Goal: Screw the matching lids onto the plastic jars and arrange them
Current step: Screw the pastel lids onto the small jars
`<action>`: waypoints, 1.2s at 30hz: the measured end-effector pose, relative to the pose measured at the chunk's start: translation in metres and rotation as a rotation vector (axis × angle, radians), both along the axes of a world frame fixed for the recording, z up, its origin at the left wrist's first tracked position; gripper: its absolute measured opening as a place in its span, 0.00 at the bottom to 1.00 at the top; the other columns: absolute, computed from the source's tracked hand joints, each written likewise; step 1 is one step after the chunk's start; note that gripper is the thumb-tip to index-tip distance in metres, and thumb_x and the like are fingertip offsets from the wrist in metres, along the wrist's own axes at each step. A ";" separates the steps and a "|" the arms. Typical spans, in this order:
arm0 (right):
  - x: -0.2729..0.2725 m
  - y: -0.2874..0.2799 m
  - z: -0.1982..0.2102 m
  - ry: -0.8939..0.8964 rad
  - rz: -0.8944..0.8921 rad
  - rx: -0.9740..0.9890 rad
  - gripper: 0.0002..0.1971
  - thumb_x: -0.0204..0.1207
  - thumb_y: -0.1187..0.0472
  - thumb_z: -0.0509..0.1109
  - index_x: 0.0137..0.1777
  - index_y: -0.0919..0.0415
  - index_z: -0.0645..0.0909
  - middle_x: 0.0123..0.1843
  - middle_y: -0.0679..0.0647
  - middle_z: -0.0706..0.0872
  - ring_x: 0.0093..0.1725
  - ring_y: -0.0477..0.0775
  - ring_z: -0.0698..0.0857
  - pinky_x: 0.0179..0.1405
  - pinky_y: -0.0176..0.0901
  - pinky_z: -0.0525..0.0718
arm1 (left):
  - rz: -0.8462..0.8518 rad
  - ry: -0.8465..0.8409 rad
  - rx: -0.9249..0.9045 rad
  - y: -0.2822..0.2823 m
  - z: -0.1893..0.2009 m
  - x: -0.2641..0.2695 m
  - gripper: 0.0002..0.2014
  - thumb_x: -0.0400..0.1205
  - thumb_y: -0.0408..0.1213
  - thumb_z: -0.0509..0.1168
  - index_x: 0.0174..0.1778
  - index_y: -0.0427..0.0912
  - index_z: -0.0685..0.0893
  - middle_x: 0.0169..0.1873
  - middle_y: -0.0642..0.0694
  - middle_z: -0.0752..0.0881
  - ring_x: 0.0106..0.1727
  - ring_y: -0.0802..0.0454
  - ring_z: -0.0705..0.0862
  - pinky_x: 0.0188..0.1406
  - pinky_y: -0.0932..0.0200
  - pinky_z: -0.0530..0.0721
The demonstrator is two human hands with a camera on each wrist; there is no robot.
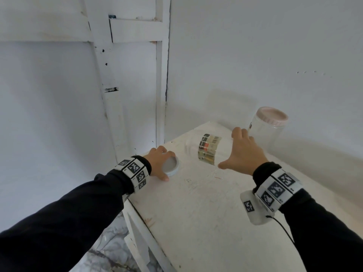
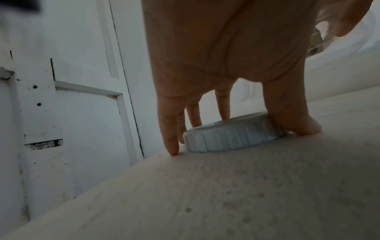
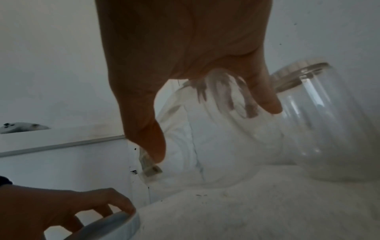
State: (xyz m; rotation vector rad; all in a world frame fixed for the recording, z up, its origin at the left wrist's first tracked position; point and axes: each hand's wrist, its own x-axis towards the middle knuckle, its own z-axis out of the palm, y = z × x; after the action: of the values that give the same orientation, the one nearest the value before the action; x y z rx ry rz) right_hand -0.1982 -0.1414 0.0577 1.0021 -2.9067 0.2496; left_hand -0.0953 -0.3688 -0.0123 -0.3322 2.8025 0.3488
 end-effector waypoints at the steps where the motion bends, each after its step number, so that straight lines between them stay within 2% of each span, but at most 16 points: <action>1: 0.001 0.004 -0.003 -0.012 -0.009 -0.039 0.44 0.56 0.47 0.81 0.66 0.62 0.61 0.61 0.57 0.68 0.54 0.57 0.71 0.43 0.46 0.76 | -0.002 0.001 -0.007 0.000 0.000 0.000 0.42 0.70 0.48 0.74 0.77 0.53 0.59 0.74 0.43 0.59 0.72 0.39 0.62 0.69 0.42 0.70; 5: 0.002 0.018 -0.014 -0.058 -0.073 -0.074 0.50 0.56 0.44 0.81 0.75 0.59 0.60 0.65 0.58 0.64 0.59 0.59 0.70 0.52 0.47 0.77 | -0.024 -0.021 -0.029 -0.001 0.001 -0.002 0.44 0.71 0.50 0.74 0.78 0.59 0.55 0.73 0.42 0.60 0.72 0.39 0.62 0.68 0.43 0.70; 10: 0.008 0.027 -0.022 -0.142 -0.129 -0.125 0.53 0.54 0.40 0.82 0.75 0.60 0.62 0.67 0.57 0.66 0.59 0.57 0.76 0.56 0.49 0.77 | -0.042 -0.049 -0.073 -0.001 0.002 -0.006 0.42 0.71 0.51 0.73 0.78 0.61 0.57 0.71 0.43 0.60 0.69 0.39 0.64 0.65 0.45 0.72; 13: 0.013 0.030 -0.027 -0.213 -0.138 -0.233 0.50 0.58 0.44 0.82 0.74 0.64 0.61 0.68 0.57 0.66 0.60 0.55 0.75 0.57 0.44 0.73 | -0.041 -0.059 -0.071 -0.001 0.002 -0.007 0.42 0.71 0.51 0.73 0.78 0.61 0.56 0.72 0.42 0.60 0.70 0.38 0.63 0.67 0.43 0.70; 15: 0.016 0.029 -0.029 -0.271 -0.151 -0.303 0.46 0.60 0.49 0.82 0.73 0.64 0.61 0.68 0.57 0.67 0.57 0.51 0.72 0.55 0.40 0.71 | -0.043 -0.067 -0.075 -0.001 0.002 -0.007 0.42 0.71 0.51 0.73 0.78 0.61 0.56 0.74 0.42 0.60 0.72 0.38 0.62 0.68 0.42 0.70; 19: 0.020 0.030 -0.038 -0.397 -0.186 -0.459 0.43 0.61 0.56 0.82 0.71 0.64 0.60 0.69 0.59 0.71 0.63 0.54 0.74 0.57 0.42 0.73 | -0.034 -0.057 -0.057 -0.003 0.003 -0.008 0.43 0.71 0.52 0.73 0.78 0.61 0.56 0.73 0.42 0.62 0.71 0.39 0.63 0.68 0.43 0.70; 21: 0.022 0.031 -0.041 -0.428 -0.189 -0.508 0.45 0.59 0.54 0.84 0.71 0.64 0.61 0.69 0.59 0.73 0.64 0.55 0.75 0.59 0.43 0.74 | -0.025 -0.051 -0.045 -0.003 0.002 -0.008 0.43 0.70 0.52 0.74 0.78 0.62 0.57 0.72 0.42 0.63 0.71 0.40 0.63 0.68 0.43 0.71; 24: 0.027 0.033 -0.046 -0.426 -0.201 -0.522 0.46 0.58 0.47 0.83 0.71 0.62 0.64 0.67 0.56 0.76 0.62 0.51 0.76 0.59 0.43 0.75 | -0.003 -0.039 -0.007 -0.003 0.001 -0.007 0.43 0.70 0.53 0.74 0.78 0.61 0.57 0.71 0.42 0.64 0.71 0.40 0.64 0.68 0.43 0.71; 30: 0.034 0.039 -0.053 -0.447 -0.216 -0.620 0.43 0.61 0.55 0.83 0.72 0.64 0.64 0.67 0.56 0.77 0.66 0.55 0.76 0.64 0.45 0.74 | 0.062 0.121 0.186 -0.003 0.007 -0.005 0.41 0.71 0.52 0.74 0.77 0.58 0.60 0.69 0.41 0.64 0.69 0.43 0.67 0.67 0.51 0.71; 34: 0.034 0.044 -0.060 -0.467 -0.240 -0.658 0.41 0.58 0.56 0.84 0.68 0.60 0.64 0.65 0.54 0.75 0.62 0.51 0.76 0.58 0.41 0.75 | 0.108 0.325 0.379 0.002 0.019 -0.004 0.41 0.70 0.50 0.75 0.77 0.58 0.62 0.69 0.43 0.63 0.65 0.46 0.69 0.64 0.58 0.70; 36: 0.035 0.048 -0.064 -0.487 -0.246 -0.682 0.42 0.57 0.56 0.85 0.67 0.59 0.63 0.66 0.54 0.73 0.62 0.50 0.77 0.57 0.40 0.76 | 0.114 0.442 0.458 0.006 0.024 -0.005 0.42 0.70 0.48 0.75 0.77 0.55 0.61 0.70 0.42 0.63 0.67 0.45 0.68 0.62 0.60 0.67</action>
State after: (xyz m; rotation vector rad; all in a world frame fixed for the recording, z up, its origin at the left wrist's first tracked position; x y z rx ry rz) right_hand -0.1633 -0.0930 -0.0061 0.5082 -2.8883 1.5153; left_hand -0.1005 -0.3623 0.0122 -0.3394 2.9973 1.1953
